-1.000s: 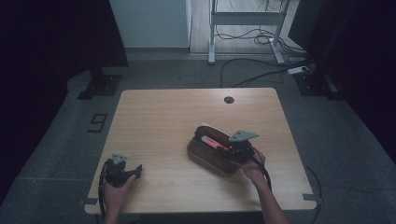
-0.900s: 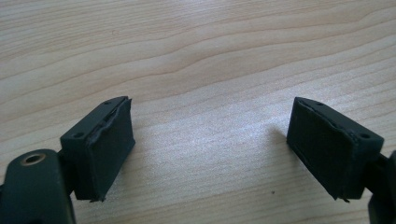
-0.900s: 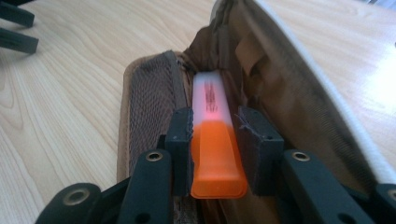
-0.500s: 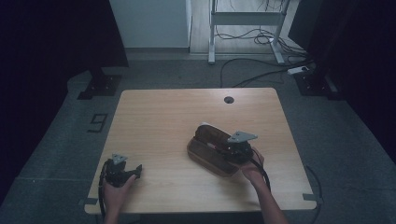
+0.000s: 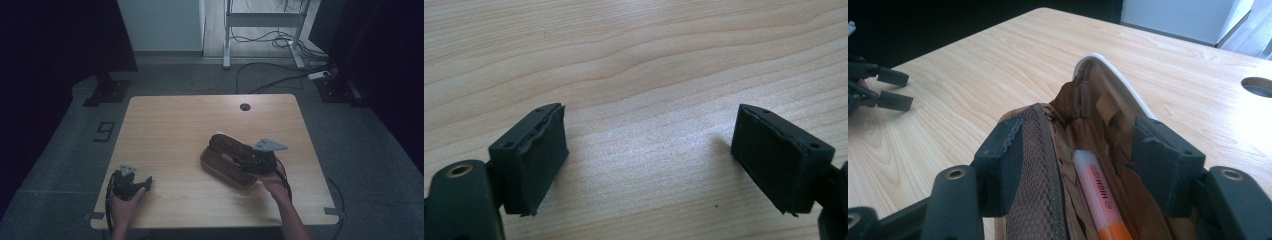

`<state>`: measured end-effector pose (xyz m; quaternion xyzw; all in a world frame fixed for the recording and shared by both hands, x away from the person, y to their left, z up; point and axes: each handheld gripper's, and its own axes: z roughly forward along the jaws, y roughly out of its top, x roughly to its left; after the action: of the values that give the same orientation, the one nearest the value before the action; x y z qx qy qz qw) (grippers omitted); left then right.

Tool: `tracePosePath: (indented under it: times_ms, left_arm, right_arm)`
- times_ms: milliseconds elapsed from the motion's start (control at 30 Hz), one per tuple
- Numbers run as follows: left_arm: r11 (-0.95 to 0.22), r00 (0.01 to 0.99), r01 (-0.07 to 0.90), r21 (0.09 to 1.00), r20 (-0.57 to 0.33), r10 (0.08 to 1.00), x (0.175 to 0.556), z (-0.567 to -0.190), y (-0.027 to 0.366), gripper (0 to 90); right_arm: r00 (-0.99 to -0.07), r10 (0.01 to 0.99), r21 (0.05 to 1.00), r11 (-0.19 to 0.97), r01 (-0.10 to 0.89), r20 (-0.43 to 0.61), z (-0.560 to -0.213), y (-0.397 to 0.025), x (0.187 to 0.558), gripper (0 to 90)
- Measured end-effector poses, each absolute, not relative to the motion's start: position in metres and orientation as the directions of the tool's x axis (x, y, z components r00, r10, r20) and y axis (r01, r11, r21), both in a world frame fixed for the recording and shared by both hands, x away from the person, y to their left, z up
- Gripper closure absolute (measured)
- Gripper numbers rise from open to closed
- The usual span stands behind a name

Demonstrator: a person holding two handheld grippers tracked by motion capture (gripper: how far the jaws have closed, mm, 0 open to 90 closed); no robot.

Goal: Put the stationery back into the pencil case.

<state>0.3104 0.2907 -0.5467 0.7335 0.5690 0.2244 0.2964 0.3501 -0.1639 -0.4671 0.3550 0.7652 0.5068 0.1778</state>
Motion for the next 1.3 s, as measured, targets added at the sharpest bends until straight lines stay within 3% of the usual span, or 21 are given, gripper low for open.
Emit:
tracePosePath:
  times_ms: [400,500,733,1033,1300]
  left_arm:
    - [-0.177,0.252,0.702,0.69,-0.008,0.968,0.31,-0.547,0.291,14.6]
    - [-0.177,0.252,0.702,0.69,-0.008,0.968,0.31,-0.547,0.291,14.6]
    - [-0.177,0.252,0.702,0.69,-0.008,0.968,0.31,-0.547,0.291,14.6]
    - [-0.177,0.252,0.702,0.69,-0.008,0.968,0.31,-0.547,0.291,14.5]
    - [-0.176,0.252,0.702,0.69,-0.008,0.968,0.31,-0.547,0.291,14.5]
  right_arm:
    - [-0.661,0.746,0.922,0.194,0.336,0.084,-0.465,-0.187,0.336,34.3]
    - [-0.644,0.758,0.94,0.136,0.314,0.106,-0.464,-0.205,0.331,34.8]
    - [-0.605,0.791,0.944,0.122,0.306,0.094,-0.472,-0.235,0.318,34.8]
    - [-0.487,0.869,0.904,0.135,0.406,0.089,-0.51,-0.289,0.309,34.1]
    - [-0.443,0.891,0.868,0.136,0.477,0.103,-0.528,-0.298,0.318,33.3]
